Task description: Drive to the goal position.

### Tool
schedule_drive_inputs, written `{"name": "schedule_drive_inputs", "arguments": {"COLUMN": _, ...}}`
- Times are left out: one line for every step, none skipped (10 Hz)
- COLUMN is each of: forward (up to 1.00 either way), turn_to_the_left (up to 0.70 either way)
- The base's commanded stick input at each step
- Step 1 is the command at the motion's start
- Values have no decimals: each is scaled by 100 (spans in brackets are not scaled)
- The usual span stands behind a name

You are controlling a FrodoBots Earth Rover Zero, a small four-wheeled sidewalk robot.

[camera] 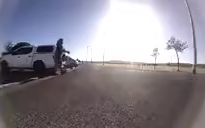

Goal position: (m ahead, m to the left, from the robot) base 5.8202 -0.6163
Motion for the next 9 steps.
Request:
{"name": "schedule_drive_inputs", "arguments": {"forward": 70, "turn_to_the_left": 0}}
{"name": "schedule_drive_inputs", "arguments": {"forward": 70, "turn_to_the_left": 0}}
{"name": "schedule_drive_inputs", "arguments": {"forward": 70, "turn_to_the_left": 0}}
{"name": "schedule_drive_inputs", "arguments": {"forward": 70, "turn_to_the_left": 0}}
{"name": "schedule_drive_inputs", "arguments": {"forward": 70, "turn_to_the_left": 0}}
{"name": "schedule_drive_inputs", "arguments": {"forward": 70, "turn_to_the_left": 0}}
{"name": "schedule_drive_inputs", "arguments": {"forward": 70, "turn_to_the_left": 0}}
{"name": "schedule_drive_inputs", "arguments": {"forward": 70, "turn_to_the_left": 0}}
{"name": "schedule_drive_inputs", "arguments": {"forward": 70, "turn_to_the_left": 0}}
